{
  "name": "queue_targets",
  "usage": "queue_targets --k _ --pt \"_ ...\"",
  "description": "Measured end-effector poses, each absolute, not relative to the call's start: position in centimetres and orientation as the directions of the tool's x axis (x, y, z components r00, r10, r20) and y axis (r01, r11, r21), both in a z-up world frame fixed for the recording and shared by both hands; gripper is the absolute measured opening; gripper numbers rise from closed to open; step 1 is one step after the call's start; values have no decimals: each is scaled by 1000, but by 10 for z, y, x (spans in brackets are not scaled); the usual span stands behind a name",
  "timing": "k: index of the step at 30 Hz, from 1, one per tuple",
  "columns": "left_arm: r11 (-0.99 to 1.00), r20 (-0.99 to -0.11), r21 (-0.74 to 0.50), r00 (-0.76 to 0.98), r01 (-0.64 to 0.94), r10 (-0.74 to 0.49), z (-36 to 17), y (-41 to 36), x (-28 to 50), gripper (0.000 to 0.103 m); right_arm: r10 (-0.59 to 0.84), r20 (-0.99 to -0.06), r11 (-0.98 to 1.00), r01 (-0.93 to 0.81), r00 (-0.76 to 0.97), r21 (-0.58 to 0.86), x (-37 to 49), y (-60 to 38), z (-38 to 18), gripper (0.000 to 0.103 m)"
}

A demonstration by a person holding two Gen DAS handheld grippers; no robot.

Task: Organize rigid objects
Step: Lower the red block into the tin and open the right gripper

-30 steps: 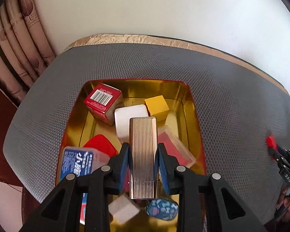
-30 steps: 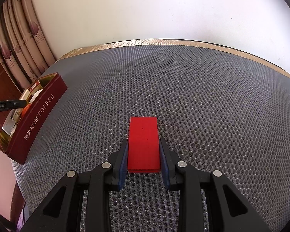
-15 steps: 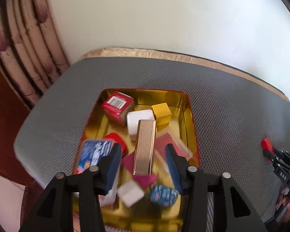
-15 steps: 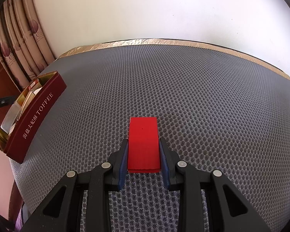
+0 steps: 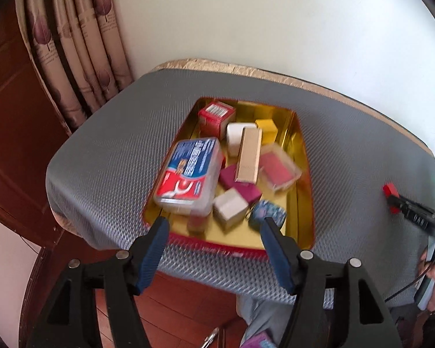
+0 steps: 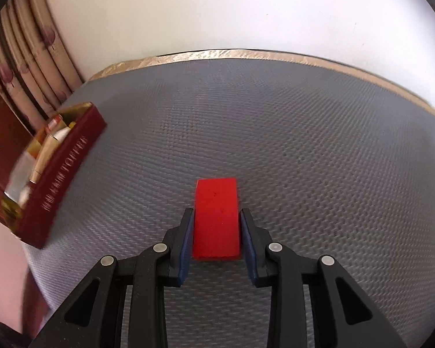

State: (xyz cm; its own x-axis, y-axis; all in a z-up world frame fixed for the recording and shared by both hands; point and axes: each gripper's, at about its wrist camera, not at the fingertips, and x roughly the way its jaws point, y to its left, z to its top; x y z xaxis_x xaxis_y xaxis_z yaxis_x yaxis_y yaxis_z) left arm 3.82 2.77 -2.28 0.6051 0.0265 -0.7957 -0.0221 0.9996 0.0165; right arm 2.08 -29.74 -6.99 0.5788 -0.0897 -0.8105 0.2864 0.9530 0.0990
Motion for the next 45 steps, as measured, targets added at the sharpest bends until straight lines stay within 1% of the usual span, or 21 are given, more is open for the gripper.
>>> queue_targets --k 5,11,16,20,24,30,34,38,39,42,44,45 --pt "999 -789 16 613 -46 41 -27 41 32 67 2 -788 963 212 616 169 34 -257 -45 29" --pt "997 -784 24 618 -74 65 -30 49 33 67 166 -739 963 53 653 263 66 -189 -5 29" --pt "997 -790 26 610 -73 65 -35 53 35 67 258 -732 948 -18 630 318 102 -151 -2 29" --pt "996 -795 46 601 -81 86 -42 55 39 67 266 -742 950 -38 616 309 120 -128 -9 29" --pt "996 -816 31 574 -83 73 -51 60 45 67 254 -759 955 -33 600 294 134 -118 -20 29" --pt "995 -815 0 577 -100 58 -52 66 48 67 254 -774 955 -24 579 295 149 -108 -38 29" --pt "994 -811 4 581 -110 67 -51 68 48 67 236 -782 961 -21 577 275 152 -102 -44 29" --pt "993 -803 2 591 -115 70 -49 68 46 67 218 -777 966 -18 590 258 148 -98 -45 33" --pt "993 -801 1 595 -116 70 -48 67 46 67 210 -770 967 -14 602 253 145 -99 -43 35" --pt "994 -789 -3 610 -112 66 -44 66 43 67 234 -721 961 -43 653 273 130 -100 -26 41" --pt "995 -776 -10 629 -100 55 -40 65 40 67 214 -692 970 -64 690 236 114 -95 -13 44" --pt "995 -769 -14 637 -95 50 -38 65 38 67 199 -680 975 -68 705 214 107 -93 -8 49"
